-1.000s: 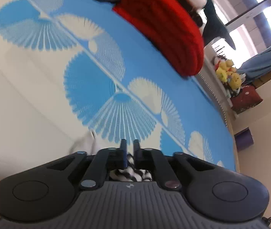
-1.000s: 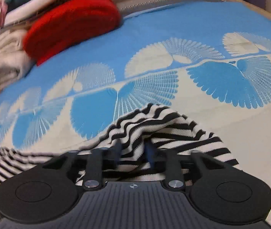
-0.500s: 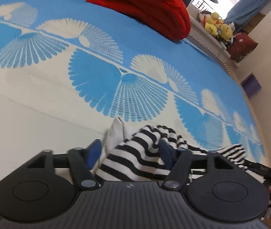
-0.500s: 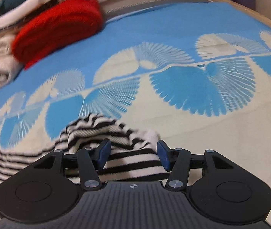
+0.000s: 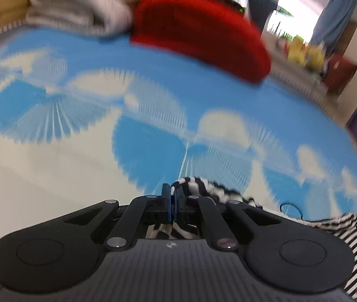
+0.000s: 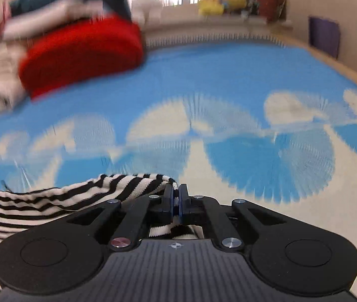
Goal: Fold small clothes
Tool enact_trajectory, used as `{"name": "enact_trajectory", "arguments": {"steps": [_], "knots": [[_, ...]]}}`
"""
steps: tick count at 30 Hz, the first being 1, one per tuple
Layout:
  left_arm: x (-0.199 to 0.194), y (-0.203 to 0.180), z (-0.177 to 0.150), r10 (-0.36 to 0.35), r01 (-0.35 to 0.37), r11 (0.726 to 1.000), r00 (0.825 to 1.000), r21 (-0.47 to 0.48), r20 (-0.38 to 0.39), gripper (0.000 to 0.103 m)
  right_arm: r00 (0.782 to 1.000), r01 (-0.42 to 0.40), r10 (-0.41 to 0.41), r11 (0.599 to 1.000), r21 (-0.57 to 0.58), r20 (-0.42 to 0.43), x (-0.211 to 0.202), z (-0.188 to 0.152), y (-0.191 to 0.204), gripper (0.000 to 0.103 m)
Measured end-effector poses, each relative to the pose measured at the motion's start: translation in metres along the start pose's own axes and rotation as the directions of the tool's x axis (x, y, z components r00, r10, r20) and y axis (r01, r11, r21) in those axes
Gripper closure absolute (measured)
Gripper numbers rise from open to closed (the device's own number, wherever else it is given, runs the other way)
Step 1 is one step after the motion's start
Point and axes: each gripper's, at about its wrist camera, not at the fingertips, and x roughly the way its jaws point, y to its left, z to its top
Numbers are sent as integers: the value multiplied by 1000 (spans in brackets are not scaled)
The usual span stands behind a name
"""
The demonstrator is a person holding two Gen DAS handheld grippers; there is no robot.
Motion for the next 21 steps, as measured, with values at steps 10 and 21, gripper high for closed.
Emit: {"name": "enact_trajectory", "arguments": {"steps": [10, 21], "knots": [[-32, 19, -6, -44, 35, 994, 995, -103, -85, 59, 997, 42, -36, 996, 77, -74, -27, -7, -13, 66], [-123, 47, -80, -138, 98, 979, 963, -177, -230, 55, 986, -38, 72, 976, 214, -153, -120, -71, -50, 49]]}}
